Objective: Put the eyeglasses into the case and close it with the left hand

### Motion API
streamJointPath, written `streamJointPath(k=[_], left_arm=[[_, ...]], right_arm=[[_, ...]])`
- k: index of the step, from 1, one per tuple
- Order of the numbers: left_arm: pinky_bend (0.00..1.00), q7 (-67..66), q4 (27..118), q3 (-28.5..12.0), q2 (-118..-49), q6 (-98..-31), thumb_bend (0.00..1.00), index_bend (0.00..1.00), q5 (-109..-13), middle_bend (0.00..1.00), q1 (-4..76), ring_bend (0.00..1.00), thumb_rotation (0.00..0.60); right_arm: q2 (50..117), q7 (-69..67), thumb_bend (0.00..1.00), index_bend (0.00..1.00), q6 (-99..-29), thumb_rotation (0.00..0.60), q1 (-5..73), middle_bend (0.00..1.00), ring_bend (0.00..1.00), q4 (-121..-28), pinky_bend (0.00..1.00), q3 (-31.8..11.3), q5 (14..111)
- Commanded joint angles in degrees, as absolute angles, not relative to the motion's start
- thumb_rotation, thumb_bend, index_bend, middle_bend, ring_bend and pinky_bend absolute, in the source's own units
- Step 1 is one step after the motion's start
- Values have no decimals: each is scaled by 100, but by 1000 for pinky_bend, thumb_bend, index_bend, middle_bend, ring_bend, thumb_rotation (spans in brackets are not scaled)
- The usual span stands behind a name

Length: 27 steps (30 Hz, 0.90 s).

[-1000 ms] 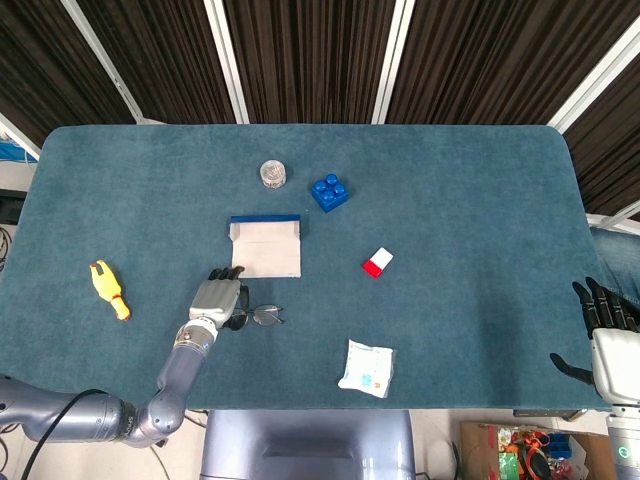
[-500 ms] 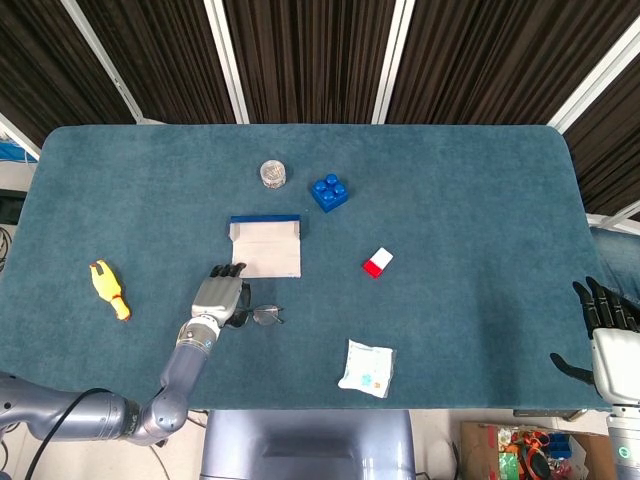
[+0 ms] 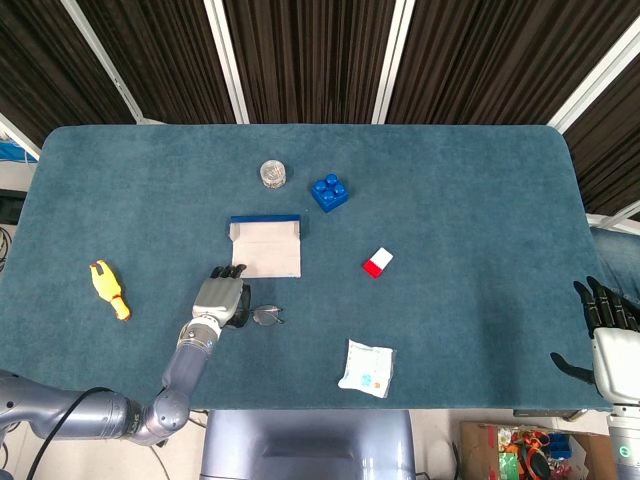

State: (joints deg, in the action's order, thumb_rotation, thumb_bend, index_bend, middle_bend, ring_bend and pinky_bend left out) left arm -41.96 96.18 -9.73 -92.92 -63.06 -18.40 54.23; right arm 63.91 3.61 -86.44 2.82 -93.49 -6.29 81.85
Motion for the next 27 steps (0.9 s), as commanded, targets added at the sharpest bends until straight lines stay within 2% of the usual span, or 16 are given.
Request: streamJointPath(k=[1, 27], left_arm=[[0, -4197, 9648, -976, -9287, -6306, 369, 543, -1834, 61, 5424, 0, 600], [0, -4391, 9662, -948, -9368, -6480, 349, 545, -1819, 60, 5480, 0, 600]], right_arm=[[6391, 356, 14, 19, -8647, 600, 282, 0, 81, -9350, 224, -635, 8179], [6399, 400, 19, 19, -8664, 600, 288, 0, 81, -9336, 225, -650, 8172]])
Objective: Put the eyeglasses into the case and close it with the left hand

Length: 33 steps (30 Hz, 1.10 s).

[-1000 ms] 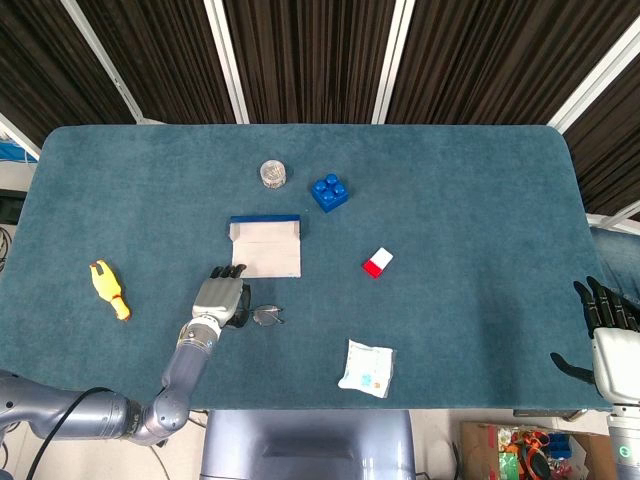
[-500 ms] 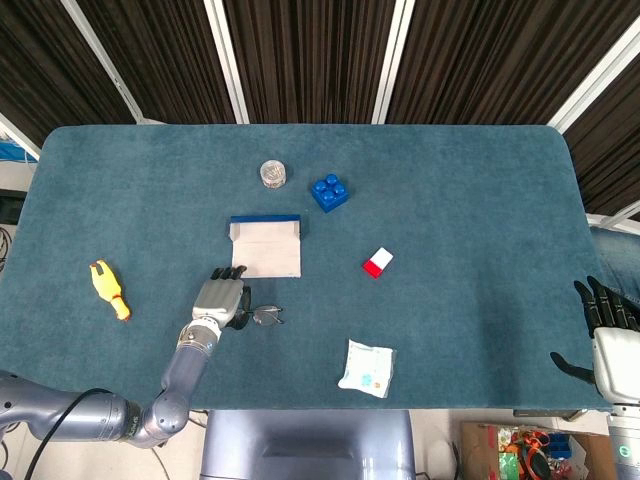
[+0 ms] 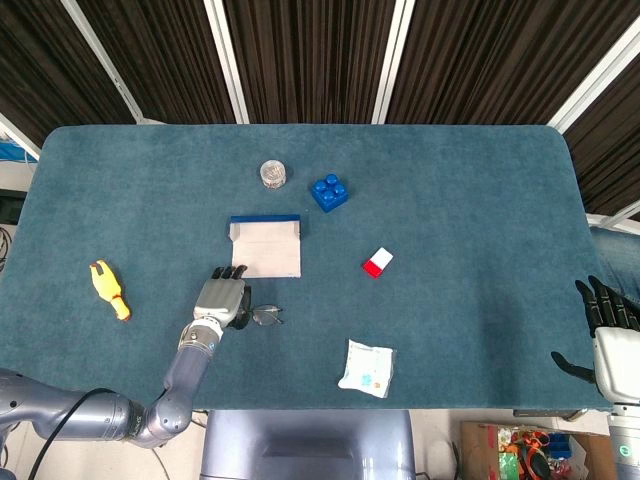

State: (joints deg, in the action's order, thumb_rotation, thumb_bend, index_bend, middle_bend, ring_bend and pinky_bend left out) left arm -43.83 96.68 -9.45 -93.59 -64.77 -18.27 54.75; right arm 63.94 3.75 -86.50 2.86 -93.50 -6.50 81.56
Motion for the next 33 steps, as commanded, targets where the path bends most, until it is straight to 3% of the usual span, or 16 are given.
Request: streamJointPath(k=[1, 33], left_arm=[[0, -4399, 9658, -950, -9375, -6484, 349, 546, -1816, 60, 5483, 0, 600], [0, -4562, 9699, -1149, -9354, -6800, 460, 565, -1778, 63, 5505, 0, 600]], right_arm=[[6403, 396, 18, 20, -8662, 600, 288, 0, 82, -9340, 225, -647, 8172], [6365, 312, 19, 22, -8598, 600, 284, 0, 82, -9415, 225, -639, 8113]])
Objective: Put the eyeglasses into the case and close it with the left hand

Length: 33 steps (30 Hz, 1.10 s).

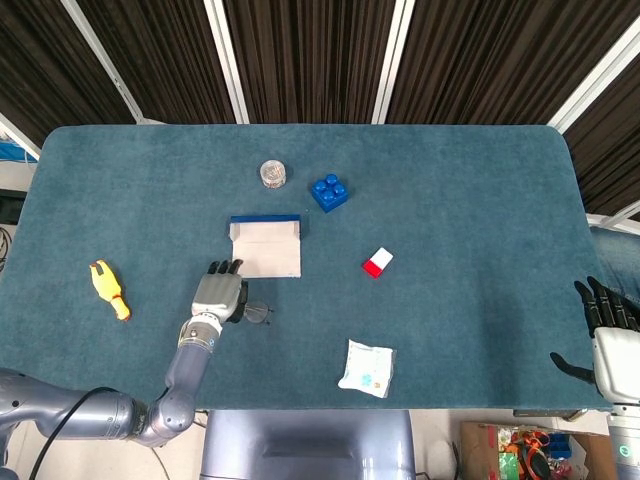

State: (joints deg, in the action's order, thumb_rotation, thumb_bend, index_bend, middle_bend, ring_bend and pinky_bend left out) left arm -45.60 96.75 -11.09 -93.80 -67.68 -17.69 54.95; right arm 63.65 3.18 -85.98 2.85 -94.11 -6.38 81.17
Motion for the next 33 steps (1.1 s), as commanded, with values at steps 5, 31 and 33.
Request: streamJointPath(k=[5, 31, 33], left_arm=[[0, -4721, 9689, -1389, -9322, -7010, 460, 567, -1697, 61, 5645, 0, 600], [0, -5276, 6734, -2742, -10512, -6495, 459, 575, -737, 57, 6798, 0, 600], [0, -5244, 6503, -2774, -10618, -6367, 459, 575, -715, 56, 6826, 0, 600]], right_arm=[[6362, 308, 19, 22, -8580, 600, 286, 0, 82, -9425, 224, -639, 8095], [6349, 315, 18, 22, -8554, 600, 278, 0, 82, -9445, 224, -659, 8005], [6352, 307, 18, 22, -8554, 600, 278, 0, 83, -9444, 224, -660, 8005]])
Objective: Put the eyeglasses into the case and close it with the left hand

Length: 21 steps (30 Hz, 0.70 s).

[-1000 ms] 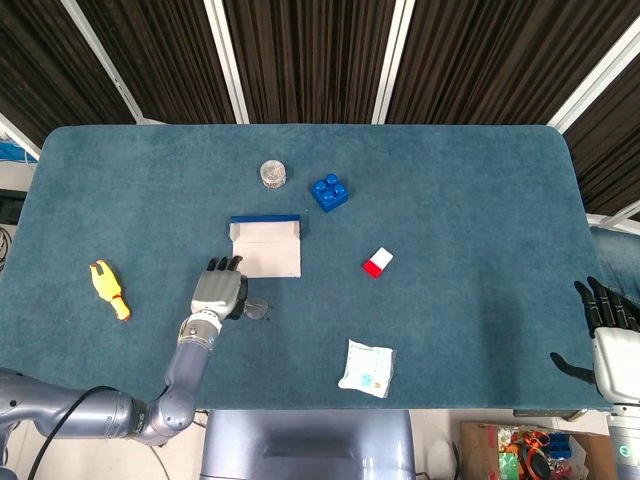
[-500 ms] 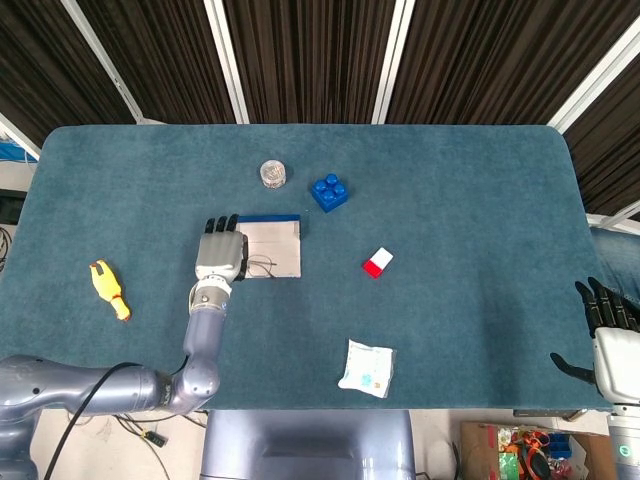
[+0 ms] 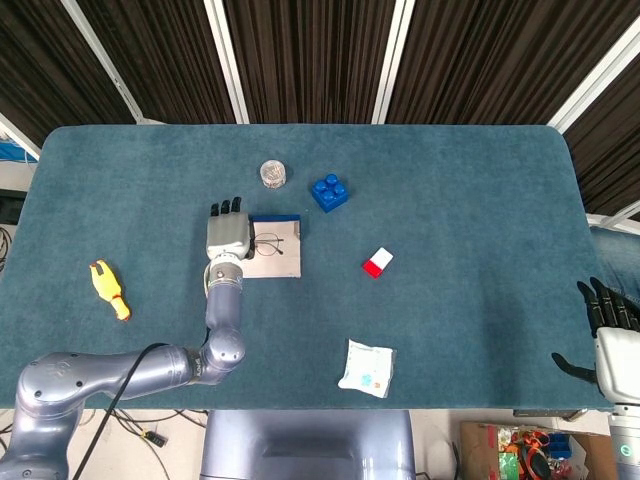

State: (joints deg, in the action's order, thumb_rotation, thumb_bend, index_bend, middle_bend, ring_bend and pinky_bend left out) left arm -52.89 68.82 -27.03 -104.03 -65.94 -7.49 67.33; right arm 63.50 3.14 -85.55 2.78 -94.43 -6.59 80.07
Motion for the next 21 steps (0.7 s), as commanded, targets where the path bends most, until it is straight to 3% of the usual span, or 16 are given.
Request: streamJointPath(k=[1, 21], left_arm=[[0, -5239, 6395, -2784, -10667, -6302, 459, 575, -703, 56, 6840, 0, 600], [0, -5432, 5128, -3099, -11339, -5769, 459, 578, -582, 56, 7251, 0, 600]], right_arm=[[6351, 305, 18, 22, -8549, 600, 278, 0, 83, -9446, 225, -660, 7997], [6305, 188, 21, 23, -8413, 600, 309, 0, 83, -9494, 225, -687, 7876]])
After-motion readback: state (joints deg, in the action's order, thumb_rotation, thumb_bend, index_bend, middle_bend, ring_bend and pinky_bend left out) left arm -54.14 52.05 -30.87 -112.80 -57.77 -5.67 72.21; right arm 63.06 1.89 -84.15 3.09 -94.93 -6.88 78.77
